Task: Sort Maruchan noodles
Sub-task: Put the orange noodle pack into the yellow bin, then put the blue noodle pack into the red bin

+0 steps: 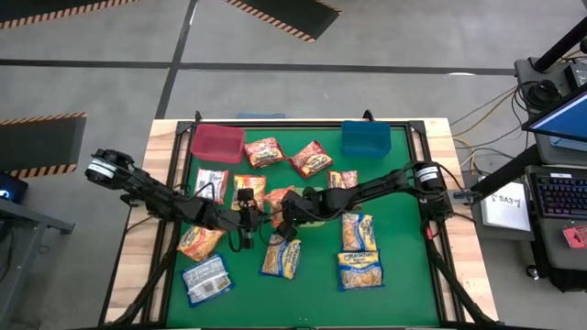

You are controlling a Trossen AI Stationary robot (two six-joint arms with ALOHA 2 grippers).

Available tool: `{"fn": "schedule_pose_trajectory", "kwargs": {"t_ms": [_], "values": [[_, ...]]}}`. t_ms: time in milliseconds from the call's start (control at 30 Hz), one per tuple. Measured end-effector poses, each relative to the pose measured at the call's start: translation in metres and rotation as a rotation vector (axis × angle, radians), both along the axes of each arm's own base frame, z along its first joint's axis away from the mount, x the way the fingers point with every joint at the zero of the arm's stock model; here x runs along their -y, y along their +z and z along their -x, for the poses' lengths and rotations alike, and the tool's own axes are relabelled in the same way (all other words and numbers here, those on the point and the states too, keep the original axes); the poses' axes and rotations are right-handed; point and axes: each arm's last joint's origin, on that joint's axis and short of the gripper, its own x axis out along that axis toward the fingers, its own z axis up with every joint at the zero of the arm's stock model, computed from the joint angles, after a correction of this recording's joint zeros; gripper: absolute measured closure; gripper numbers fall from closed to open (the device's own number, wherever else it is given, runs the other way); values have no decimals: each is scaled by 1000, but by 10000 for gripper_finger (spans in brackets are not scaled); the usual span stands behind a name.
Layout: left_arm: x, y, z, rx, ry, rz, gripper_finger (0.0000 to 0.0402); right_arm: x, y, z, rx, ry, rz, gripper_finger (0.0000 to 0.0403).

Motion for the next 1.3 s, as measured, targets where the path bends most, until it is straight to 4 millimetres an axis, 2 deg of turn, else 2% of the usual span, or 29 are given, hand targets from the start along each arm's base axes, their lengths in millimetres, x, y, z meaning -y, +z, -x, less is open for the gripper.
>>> {"fn": "schedule_pose_trajectory", "kwargs": {"t_ms": [233,400,667,800,933,1033,1300], "values": [[0,13,0,-10,-3,-35,359,2,21,7,16,18,39,394],[-5,27,6,-29,77,-84,359,5,34,22,-67,22,142,394],[-6,74,11,88,39,-107,359,14,61,62,-248,-23,291,394],[-6,97,13,156,11,-118,359,17,68,83,-267,-38,317,394],[-6,114,13,198,7,-121,359,20,71,111,-257,-74,284,394],[-6,121,12,200,6,-125,359,21,69,135,-250,-92,190,394],[-5,133,9,185,-24,-212,359,22,49,190,-153,-160,-69,394]]}}
